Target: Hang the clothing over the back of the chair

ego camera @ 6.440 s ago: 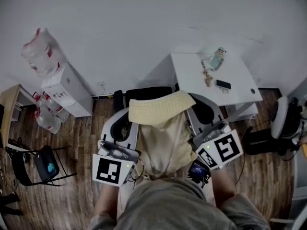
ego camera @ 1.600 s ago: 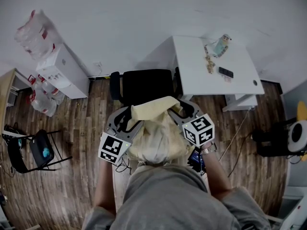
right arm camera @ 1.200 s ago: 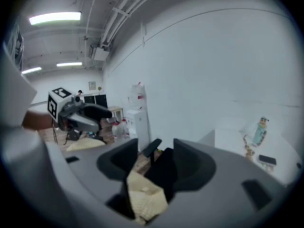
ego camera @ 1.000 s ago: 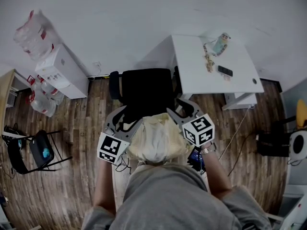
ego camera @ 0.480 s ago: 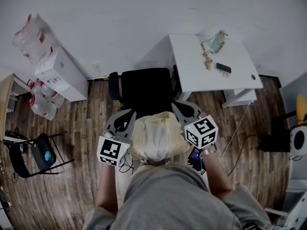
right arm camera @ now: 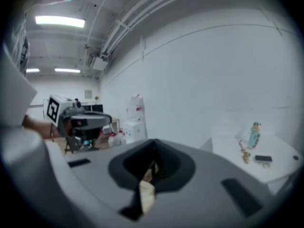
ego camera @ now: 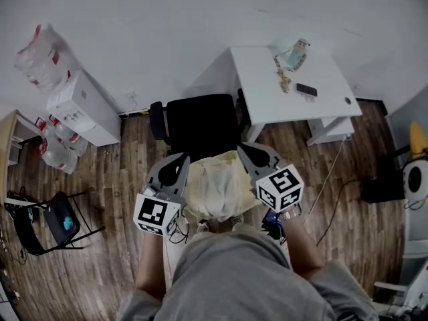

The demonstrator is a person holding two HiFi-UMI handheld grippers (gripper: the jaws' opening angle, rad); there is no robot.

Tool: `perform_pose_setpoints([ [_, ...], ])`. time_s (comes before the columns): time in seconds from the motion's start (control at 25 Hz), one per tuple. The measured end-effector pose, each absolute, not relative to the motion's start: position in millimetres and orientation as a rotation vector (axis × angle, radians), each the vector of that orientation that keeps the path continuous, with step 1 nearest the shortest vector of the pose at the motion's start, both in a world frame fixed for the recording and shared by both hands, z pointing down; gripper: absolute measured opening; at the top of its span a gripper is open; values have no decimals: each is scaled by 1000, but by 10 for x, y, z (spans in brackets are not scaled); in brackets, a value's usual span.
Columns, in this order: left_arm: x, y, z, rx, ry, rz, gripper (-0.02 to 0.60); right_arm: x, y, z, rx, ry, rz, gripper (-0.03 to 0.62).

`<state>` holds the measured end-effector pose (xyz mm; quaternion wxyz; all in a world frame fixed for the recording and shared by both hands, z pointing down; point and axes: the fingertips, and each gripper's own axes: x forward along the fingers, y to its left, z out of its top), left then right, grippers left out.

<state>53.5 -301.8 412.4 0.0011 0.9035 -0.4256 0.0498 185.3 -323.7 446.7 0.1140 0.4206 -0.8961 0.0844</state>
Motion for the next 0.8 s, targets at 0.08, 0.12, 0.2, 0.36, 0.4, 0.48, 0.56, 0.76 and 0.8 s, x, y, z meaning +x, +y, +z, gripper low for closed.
perform_pose_setpoints([
  [0.08,527,-2962,4102,2845,-1321,135,18,1833,-3163,4445,1250,-2627,241,34],
  [0.12,527,-2938,4093,2851,-1313,130,18,1827,-3129,4433,1260,-2627,238,34],
  [0.2,535,-2896,4071,2865,-1294,120,18,1823,-3061,4400,1284,-2627,236,34],
  [0.36,546,-2787,4014,2897,-1245,90,18,1793,-2910,4333,1326,-2626,231,34],
  [0.4,547,-2761,3997,2904,-1232,86,18,1781,-2874,4317,1336,-2625,227,34],
  [0.48,547,-2709,3966,2919,-1206,81,18,1756,-2796,4283,1356,-2623,220,34],
  [0.56,537,-2653,3935,2929,-1185,76,18,1727,-2712,4250,1375,-2621,214,34],
  [0.76,503,-2491,3875,2944,-1137,28,18,1649,-2483,4195,1419,-2616,189,34],
  [0.8,498,-2461,3858,2948,-1123,19,18,1633,-2437,4172,1429,-2615,186,34],
])
